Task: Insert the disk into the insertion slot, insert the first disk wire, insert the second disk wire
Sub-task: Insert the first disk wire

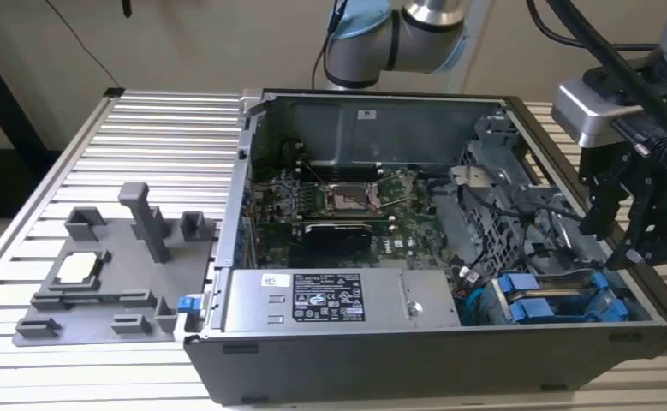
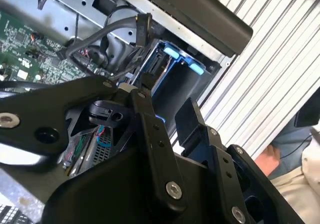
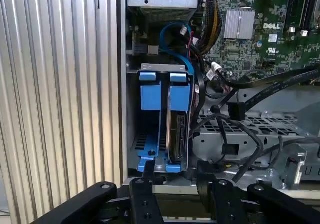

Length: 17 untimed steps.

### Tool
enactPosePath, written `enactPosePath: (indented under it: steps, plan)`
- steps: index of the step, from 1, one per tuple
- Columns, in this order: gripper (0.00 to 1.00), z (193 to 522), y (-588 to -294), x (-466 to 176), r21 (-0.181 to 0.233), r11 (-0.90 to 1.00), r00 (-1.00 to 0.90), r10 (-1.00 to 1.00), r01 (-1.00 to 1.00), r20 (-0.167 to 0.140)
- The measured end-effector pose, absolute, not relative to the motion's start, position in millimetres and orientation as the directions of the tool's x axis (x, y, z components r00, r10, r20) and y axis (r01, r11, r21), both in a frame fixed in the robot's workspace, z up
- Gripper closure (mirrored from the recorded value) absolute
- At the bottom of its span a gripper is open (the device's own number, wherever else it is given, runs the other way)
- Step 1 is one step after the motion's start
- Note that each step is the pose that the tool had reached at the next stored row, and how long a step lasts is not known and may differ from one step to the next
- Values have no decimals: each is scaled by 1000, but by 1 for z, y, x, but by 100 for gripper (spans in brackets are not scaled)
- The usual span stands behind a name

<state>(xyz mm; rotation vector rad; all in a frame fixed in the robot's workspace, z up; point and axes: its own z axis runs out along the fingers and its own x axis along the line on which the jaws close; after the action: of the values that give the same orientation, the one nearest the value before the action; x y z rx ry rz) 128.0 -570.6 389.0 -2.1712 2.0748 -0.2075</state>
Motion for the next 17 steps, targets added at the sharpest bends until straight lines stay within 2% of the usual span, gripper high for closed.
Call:
enactPosePath:
  steps: [8, 11, 17]
  plan:
    - [53, 386, -566, 131, -190, -88, 88, -996, -978, 9]
    - [53, 385, -562, 131, -209, -89, 89, -996, -974, 10]
    - [53, 384, -554, 140, -211, -90, 90, -996, -973, 11]
